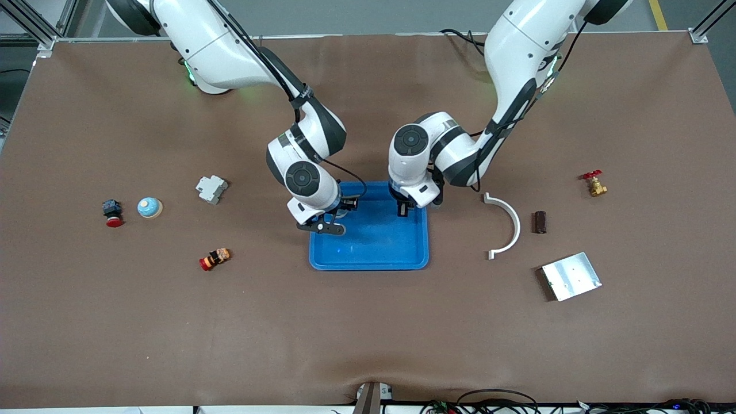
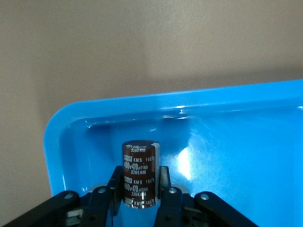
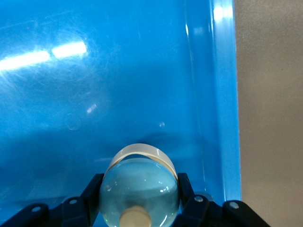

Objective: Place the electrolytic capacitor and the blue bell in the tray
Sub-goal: 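Carry the bell and capacitor into the tray with both grippers and release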

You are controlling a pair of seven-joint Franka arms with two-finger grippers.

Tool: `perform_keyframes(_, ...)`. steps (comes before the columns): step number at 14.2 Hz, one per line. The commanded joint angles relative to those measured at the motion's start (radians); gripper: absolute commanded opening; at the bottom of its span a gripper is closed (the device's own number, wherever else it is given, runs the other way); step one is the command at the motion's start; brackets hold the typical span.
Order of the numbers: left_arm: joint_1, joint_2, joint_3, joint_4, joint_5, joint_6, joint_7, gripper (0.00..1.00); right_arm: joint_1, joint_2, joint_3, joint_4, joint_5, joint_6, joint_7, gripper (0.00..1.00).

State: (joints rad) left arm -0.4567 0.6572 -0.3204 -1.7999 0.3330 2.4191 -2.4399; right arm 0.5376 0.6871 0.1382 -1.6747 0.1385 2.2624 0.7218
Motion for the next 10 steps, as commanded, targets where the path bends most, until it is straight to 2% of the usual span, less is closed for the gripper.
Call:
perform_keyframes(1,-0.04,0.041,0.018,0.053,0.037,-0.025,-0.048,0.0,-0.008,0.003,0.004,-0.002,0.0,0.0,0.018,0.82)
perform_keyframes(4,-0.071,0.062,0.047,0.071,0.037,-0.025,-0.057,0.0,-0.021,-0.005,0.004,0.0,0.001,-0.01,0.018,1.0)
perform_keyframes(7,-0.074,0.064,0.055,0.079,0.038,-0.025,-0.057,0.0,-0.033,-0.011,0.001,-0.002,0.001,-0.024,0.016,1.0)
perform_keyframes(8,-0.074,0.062,0.055,0.079,0.037,-0.025,-0.06,0.99,-0.044,-0.02,0.001,-0.002,0.001,-0.038,0.015,1.0)
perform_keyframes(10,-0.074,0.061,0.055,0.088,0.038,-0.026,-0.059,1.0,-0.074,-0.043,0.001,0.0,0.003,-0.084,0.011,1.0)
